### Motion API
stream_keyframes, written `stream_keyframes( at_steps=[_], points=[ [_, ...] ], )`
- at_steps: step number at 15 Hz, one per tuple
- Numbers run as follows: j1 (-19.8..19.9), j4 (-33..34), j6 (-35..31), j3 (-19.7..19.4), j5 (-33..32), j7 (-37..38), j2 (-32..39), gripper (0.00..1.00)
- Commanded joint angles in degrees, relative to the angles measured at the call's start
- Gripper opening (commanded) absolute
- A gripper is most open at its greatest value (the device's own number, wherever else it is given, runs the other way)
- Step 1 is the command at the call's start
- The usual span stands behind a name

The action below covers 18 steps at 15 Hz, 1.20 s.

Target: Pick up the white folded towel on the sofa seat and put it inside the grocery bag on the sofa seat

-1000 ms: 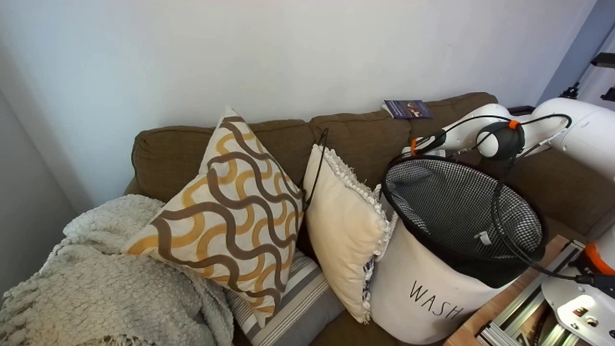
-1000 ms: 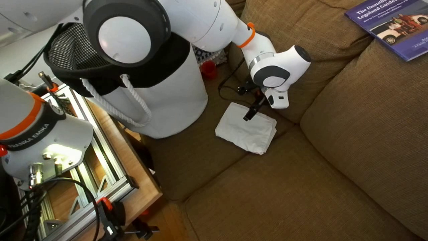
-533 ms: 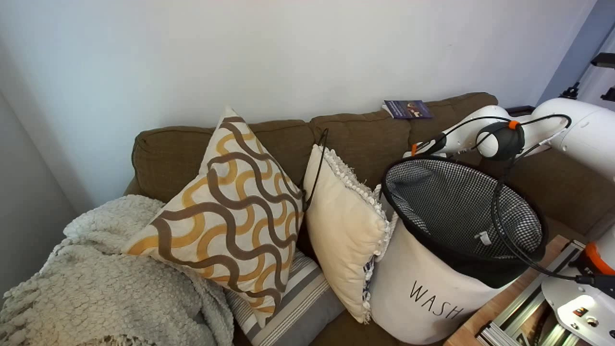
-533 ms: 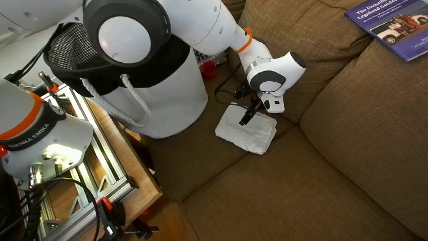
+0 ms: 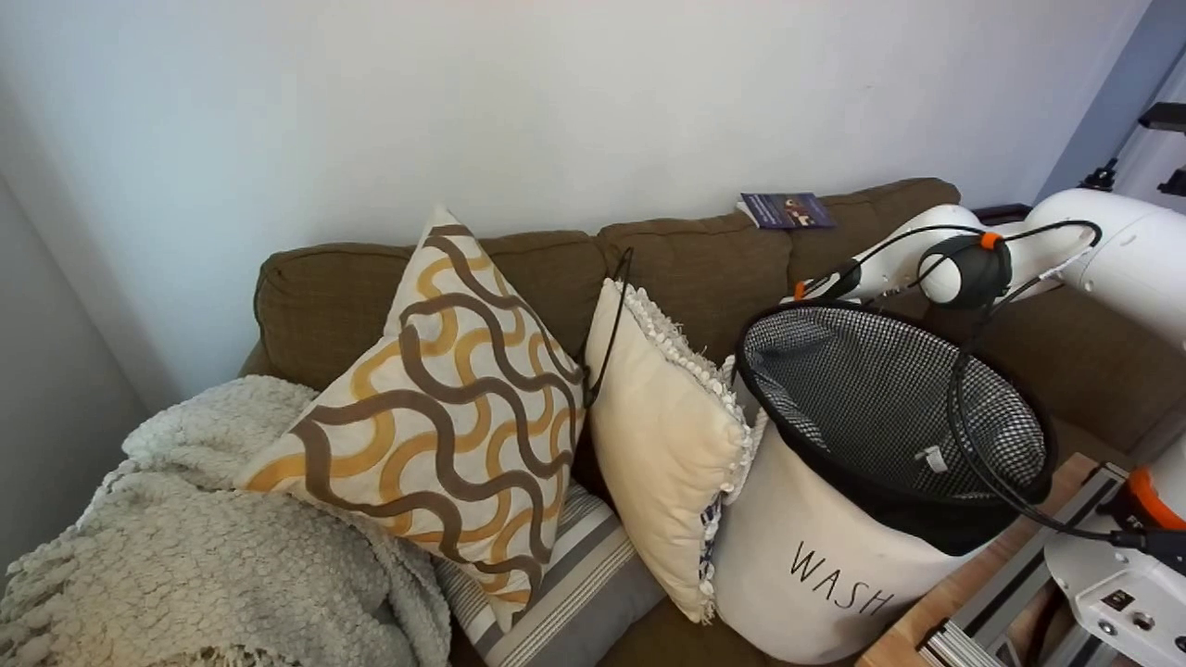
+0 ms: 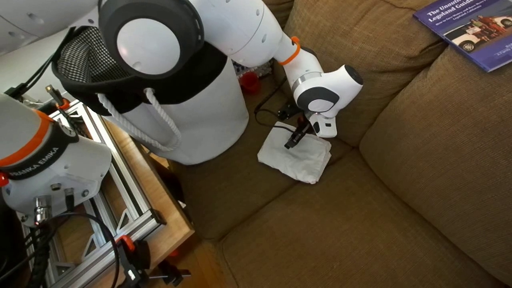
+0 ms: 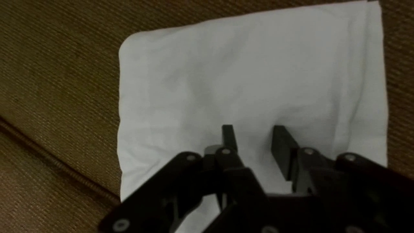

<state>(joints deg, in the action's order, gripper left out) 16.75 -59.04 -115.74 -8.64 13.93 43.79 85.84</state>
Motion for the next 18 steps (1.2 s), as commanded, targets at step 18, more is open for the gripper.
stream_keyframes(
  at_steps=[18],
  points=[
    [-4.4, 4.8, -7.0, 0.1, -2.7, -5.4, 2.9, 1.00]
  ],
)
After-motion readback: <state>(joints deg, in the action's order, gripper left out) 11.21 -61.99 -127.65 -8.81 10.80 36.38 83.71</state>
